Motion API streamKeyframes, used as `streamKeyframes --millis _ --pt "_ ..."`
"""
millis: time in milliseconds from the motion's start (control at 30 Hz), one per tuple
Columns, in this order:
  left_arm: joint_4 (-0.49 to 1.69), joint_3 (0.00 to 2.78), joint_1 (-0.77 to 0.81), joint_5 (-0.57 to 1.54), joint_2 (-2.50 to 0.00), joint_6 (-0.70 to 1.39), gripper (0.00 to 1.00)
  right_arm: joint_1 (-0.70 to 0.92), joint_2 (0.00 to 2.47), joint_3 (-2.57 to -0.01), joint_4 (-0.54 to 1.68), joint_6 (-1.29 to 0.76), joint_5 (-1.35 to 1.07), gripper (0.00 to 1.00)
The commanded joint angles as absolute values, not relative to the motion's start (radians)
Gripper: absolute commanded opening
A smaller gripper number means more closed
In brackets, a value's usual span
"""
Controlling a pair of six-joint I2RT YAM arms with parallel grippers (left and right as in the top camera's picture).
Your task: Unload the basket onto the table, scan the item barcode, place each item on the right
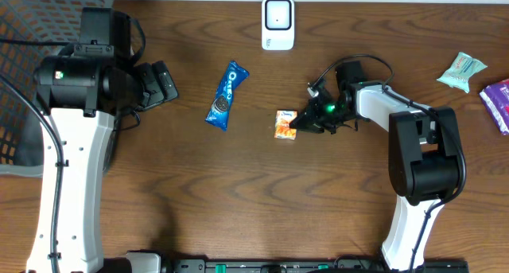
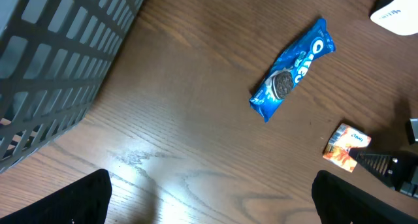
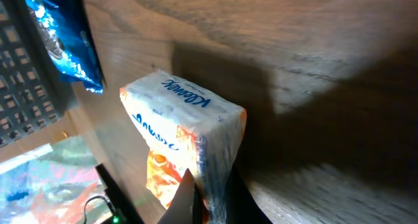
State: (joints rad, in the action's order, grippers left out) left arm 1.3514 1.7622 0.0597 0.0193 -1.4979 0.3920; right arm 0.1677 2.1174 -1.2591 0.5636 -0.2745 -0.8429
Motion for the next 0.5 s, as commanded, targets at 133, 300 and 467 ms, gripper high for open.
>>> streamKeyframes --millis 133,300,467 --pt "1.354 1.765 0.056 0.003 -1.503 0.385 0.98 0.171 2.127 -1.239 0.5 -0.121 -1.25 0.01" --pt "1.354 1.765 0.056 0.003 -1.503 0.386 0.98 0.17 2.127 -1.239 0.43 -0.04 -1.546 0.01" --pt "1.354 1.765 0.056 0.003 -1.503 0.386 0.98 0.17 2.127 -1.239 0.422 -0.028 -1.562 0.01"
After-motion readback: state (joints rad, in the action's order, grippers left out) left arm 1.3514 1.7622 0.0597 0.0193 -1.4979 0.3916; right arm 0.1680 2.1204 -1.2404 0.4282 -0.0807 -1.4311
